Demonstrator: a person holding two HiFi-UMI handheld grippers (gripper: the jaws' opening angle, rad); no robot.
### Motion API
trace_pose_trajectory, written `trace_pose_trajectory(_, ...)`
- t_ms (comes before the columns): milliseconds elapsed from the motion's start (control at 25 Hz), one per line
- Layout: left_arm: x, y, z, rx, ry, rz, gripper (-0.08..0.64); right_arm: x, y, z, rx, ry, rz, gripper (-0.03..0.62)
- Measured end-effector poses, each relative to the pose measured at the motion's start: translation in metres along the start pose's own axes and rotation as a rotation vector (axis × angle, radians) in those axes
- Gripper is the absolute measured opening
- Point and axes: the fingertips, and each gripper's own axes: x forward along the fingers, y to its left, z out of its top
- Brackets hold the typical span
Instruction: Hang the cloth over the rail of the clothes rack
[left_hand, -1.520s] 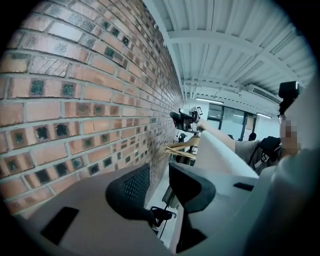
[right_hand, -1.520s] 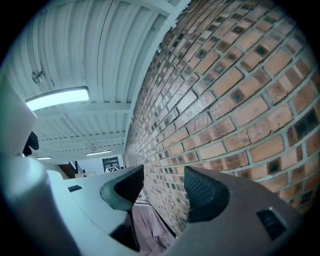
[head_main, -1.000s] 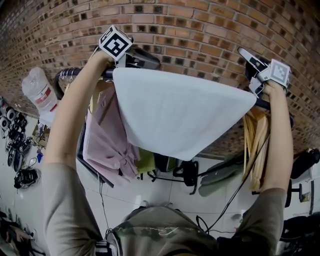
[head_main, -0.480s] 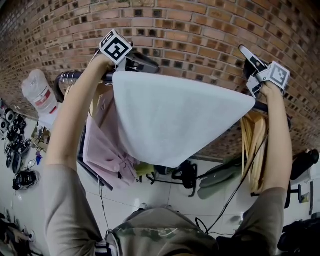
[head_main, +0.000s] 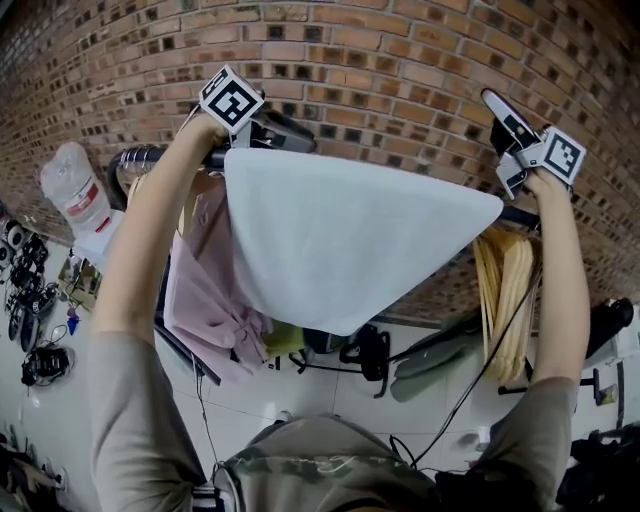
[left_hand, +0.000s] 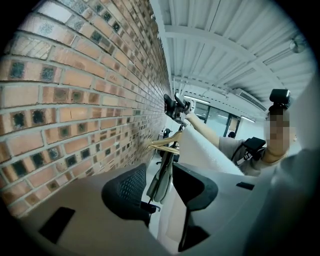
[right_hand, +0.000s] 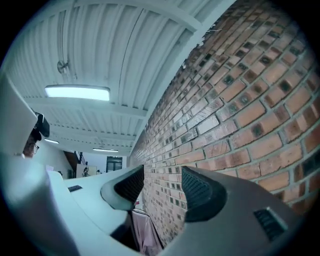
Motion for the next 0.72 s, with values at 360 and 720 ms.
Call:
trace_pose_trajectory(360, 0.000, -0.001, 0.004, 0.001, -0.004, -0.012, 0.152, -0.006, 0.085, 0.020, -0.089, 0.043, 0.072, 0.235)
trace_pose_trajectory(720, 0.000, -0.002, 0.002, 0.006, 0.005, -0.003, 0.153, -0.039, 0.159, -0.022, -0.035, 0.112, 0.131, 0.235)
